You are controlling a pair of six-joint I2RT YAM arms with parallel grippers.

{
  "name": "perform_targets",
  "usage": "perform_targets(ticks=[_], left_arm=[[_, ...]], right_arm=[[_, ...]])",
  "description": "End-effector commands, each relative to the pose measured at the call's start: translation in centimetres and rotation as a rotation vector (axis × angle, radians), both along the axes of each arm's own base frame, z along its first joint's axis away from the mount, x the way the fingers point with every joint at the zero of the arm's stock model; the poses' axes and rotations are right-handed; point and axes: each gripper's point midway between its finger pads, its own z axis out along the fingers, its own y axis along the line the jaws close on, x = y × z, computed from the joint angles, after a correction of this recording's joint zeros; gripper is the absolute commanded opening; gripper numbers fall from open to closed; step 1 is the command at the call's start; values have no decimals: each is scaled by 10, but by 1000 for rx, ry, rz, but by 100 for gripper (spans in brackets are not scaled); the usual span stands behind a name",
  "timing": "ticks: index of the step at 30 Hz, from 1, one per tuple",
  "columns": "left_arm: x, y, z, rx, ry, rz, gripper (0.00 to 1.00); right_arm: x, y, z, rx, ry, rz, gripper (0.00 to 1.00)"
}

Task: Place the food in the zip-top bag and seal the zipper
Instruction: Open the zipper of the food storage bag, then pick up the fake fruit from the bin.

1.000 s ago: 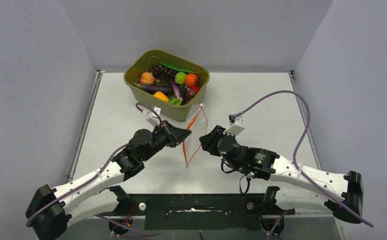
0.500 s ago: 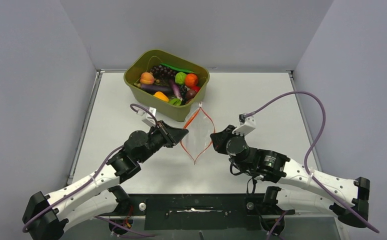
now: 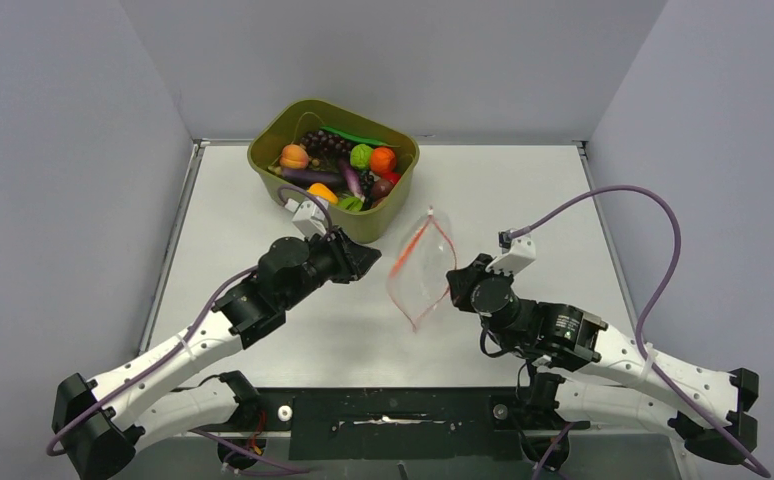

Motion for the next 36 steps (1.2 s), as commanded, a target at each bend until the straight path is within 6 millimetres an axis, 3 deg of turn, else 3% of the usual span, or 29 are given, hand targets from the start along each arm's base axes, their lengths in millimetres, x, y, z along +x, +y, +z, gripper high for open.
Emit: perform_targets(ticks=[1, 7, 14, 21, 27, 36], left_arm=[[-4, -5, 31, -55, -105, -58, 34], [6, 9, 38, 64, -192, -11, 50], [43, 28, 35, 330, -266, 80, 56], [94, 27, 33, 342, -229, 40, 56], [149, 30, 31, 354, -225, 69, 56], [233, 58, 0, 499, -174, 188, 59]], right_arm=[[4, -11, 26, -25, -55, -30, 0], [-1, -36, 45, -70, -72, -55, 0], [-11, -72, 61, -141, -47, -109, 0], [-20, -95, 54, -218, 10, -141, 0], [-19, -91, 58, -222, -9, -116, 0], [-14, -65, 55, -215, -31, -28, 0]])
